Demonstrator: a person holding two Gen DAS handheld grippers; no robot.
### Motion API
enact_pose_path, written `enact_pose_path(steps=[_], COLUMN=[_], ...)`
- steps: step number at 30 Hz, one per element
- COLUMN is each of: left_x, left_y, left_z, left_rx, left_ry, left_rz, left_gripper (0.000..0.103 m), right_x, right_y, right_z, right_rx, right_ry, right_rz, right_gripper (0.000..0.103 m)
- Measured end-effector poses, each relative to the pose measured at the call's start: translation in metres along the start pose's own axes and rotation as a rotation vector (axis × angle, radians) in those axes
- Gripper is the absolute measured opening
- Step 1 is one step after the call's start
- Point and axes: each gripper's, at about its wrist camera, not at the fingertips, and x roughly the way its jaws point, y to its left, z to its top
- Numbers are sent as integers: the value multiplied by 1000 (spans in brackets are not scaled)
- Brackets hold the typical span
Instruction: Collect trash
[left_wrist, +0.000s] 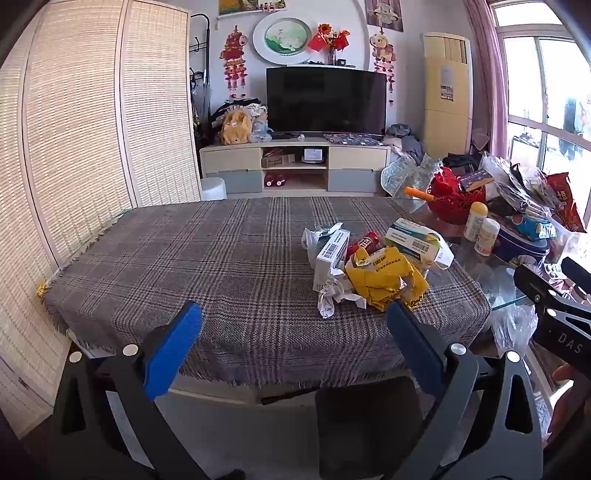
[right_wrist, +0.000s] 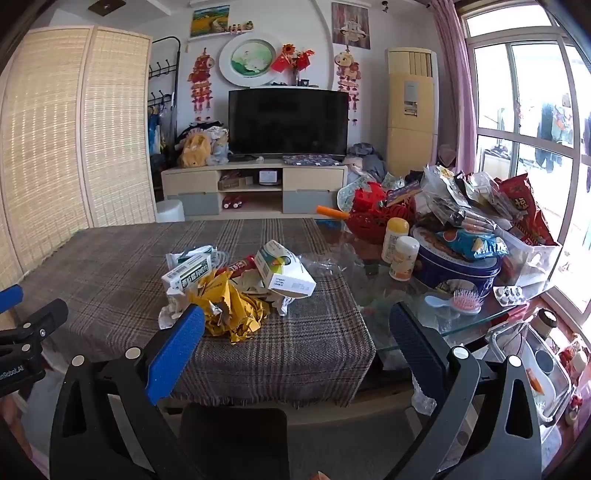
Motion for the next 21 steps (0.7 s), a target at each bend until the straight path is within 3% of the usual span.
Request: enact_pose_path(steps=[21], left_x=[2], left_y=[-2], left_z=[1], left_rx=[-3], left_ry=[2], left_rz=[0], left_gripper=[95], right_x=[2], right_y=[-8], right_z=[1], right_rx=[19], right_ry=[10], right_rz=[6], right_gripper=[100])
